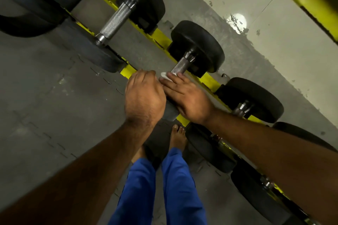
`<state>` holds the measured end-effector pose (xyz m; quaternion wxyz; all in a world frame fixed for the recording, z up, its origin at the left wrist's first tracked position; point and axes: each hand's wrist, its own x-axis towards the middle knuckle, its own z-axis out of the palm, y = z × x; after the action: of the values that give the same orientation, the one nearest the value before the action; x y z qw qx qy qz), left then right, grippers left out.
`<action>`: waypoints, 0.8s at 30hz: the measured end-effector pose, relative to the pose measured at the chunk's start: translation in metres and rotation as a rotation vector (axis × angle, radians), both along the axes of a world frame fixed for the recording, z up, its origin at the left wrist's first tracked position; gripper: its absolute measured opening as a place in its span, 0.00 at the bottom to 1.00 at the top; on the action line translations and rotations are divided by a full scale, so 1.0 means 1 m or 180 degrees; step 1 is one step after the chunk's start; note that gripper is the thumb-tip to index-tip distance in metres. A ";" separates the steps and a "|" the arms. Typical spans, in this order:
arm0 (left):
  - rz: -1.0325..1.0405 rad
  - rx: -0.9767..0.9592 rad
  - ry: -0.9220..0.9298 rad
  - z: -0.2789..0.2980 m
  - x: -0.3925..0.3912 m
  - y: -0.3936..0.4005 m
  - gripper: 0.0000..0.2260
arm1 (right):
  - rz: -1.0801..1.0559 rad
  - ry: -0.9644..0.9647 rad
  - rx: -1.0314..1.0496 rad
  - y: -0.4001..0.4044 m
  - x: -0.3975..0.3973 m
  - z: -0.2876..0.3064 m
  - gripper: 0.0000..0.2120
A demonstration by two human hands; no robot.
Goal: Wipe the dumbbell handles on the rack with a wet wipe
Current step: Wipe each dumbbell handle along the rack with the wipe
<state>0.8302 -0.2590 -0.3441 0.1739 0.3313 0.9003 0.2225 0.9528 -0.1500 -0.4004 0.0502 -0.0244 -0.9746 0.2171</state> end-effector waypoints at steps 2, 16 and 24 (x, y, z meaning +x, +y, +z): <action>0.0022 0.0034 -0.0026 0.001 0.000 0.000 0.22 | 0.0472 -0.0053 0.0225 0.021 -0.001 0.005 0.24; 0.0991 0.0231 -0.0382 -0.003 0.003 0.004 0.21 | -0.0361 0.0199 0.0205 0.028 -0.005 0.004 0.22; 0.1032 0.0239 -0.0377 0.000 0.007 0.006 0.22 | -0.0123 0.0223 0.0350 0.053 0.003 0.006 0.23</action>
<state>0.8367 -0.2529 -0.3441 0.1759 0.1743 0.9211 0.3003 0.9556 -0.0965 -0.3944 0.0898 -0.0329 -0.9820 0.1630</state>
